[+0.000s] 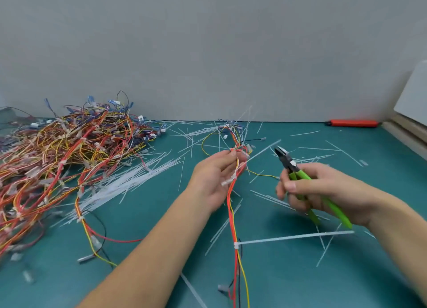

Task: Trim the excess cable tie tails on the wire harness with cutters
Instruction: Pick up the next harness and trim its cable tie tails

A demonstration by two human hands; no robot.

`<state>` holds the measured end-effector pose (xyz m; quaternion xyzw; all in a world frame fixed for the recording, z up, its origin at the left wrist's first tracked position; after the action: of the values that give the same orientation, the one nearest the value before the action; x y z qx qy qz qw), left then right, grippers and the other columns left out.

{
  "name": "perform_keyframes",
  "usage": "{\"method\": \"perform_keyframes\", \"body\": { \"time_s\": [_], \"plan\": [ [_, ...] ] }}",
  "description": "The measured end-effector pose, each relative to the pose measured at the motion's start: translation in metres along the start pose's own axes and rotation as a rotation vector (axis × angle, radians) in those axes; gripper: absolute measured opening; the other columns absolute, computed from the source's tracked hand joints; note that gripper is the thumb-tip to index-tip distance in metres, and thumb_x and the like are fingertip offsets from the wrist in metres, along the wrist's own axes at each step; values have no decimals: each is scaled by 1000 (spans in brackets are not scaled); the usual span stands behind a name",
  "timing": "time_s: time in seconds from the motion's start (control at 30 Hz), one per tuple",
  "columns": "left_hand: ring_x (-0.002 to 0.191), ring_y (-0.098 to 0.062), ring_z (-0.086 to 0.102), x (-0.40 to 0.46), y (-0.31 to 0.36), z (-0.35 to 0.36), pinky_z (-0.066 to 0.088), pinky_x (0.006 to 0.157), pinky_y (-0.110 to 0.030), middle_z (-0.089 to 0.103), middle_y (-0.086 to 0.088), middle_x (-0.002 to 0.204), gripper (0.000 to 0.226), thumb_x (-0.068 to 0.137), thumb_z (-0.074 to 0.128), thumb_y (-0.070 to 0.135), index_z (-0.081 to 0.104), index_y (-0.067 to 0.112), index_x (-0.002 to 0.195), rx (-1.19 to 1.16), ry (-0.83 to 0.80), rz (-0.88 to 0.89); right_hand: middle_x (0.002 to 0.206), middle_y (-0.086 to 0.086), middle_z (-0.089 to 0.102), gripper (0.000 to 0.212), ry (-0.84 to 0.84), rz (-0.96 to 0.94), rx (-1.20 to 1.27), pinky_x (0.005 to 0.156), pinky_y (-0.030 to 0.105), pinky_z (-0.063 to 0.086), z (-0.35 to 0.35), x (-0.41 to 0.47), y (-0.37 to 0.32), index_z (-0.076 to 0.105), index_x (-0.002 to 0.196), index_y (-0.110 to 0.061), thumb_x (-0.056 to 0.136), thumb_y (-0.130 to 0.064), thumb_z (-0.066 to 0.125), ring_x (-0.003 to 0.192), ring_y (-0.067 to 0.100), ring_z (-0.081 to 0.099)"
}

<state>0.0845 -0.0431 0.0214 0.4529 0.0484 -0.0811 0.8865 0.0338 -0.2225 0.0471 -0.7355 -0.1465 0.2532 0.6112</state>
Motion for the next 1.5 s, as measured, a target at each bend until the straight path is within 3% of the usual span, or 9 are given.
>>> {"method": "perform_keyframes", "body": {
  "time_s": [0.2,0.53,0.67,0.83,0.93,1.03,1.07,1.33,1.5],
  "plan": [
    [81,-20,75,3,24,-19,59,69,-26,77,-13,102,22,92,64,-8,67,2,111,77,181,271,110,19,75,25,-312,-45,-23,73,26,48,63,-15,-1,52,85,-22,86,-21,77,75,19,55],
    [86,-21,77,2,32,-33,61,65,-30,79,-8,105,44,95,66,-3,48,11,133,65,326,375,85,10,71,26,-110,-41,-145,74,31,46,73,-10,-2,53,81,-18,81,-13,79,76,18,55],
    [75,-15,72,0,27,-26,55,54,-28,78,10,89,30,101,62,28,63,9,125,455,329,261,80,6,67,23,59,-89,-80,68,22,46,54,-8,-7,58,76,-23,74,-14,79,69,13,55],
    [111,-12,56,-27,47,-13,43,90,-31,55,11,115,43,95,61,50,46,29,129,960,424,480,81,5,62,19,288,-149,17,61,24,42,20,-8,-10,61,82,-17,75,-15,80,64,13,50],
    [76,-6,58,-49,63,11,45,71,-34,57,16,83,16,91,61,53,58,38,97,1124,377,697,78,4,61,23,421,-116,160,66,34,41,1,-7,0,60,88,-18,86,-2,77,64,17,52],
    [39,-7,45,-39,35,24,27,69,-27,56,12,46,44,91,65,54,69,22,63,1083,85,426,76,4,61,18,502,-93,236,61,32,47,-11,-7,6,60,93,-18,90,-5,73,66,17,55],
    [37,-11,49,-37,24,27,47,63,-24,62,8,48,47,92,65,55,72,19,62,1100,3,304,75,4,61,17,527,-93,256,57,31,48,-14,-7,8,61,93,-18,91,-7,73,65,17,55],
    [79,-16,75,-45,-24,43,47,50,-23,77,8,110,29,98,66,42,68,32,125,931,-322,14,78,4,73,16,594,-50,572,56,33,58,-16,-2,22,59,98,-19,95,-8,70,61,15,68],
    [80,-18,74,-43,-25,39,52,57,-23,79,-7,99,15,97,69,22,76,9,101,632,-169,83,81,6,74,15,560,-65,540,52,31,58,-9,1,23,60,97,-18,95,-7,70,67,15,72]
  ]
}}
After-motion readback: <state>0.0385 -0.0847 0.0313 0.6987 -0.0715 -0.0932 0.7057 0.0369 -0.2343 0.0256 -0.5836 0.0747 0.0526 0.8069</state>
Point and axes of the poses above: each hand's wrist, its own x-axis towards the middle knuckle, its own z-axis out of the palm, y = z × x, the point moved 9 cm from there along x, towards the middle knuckle
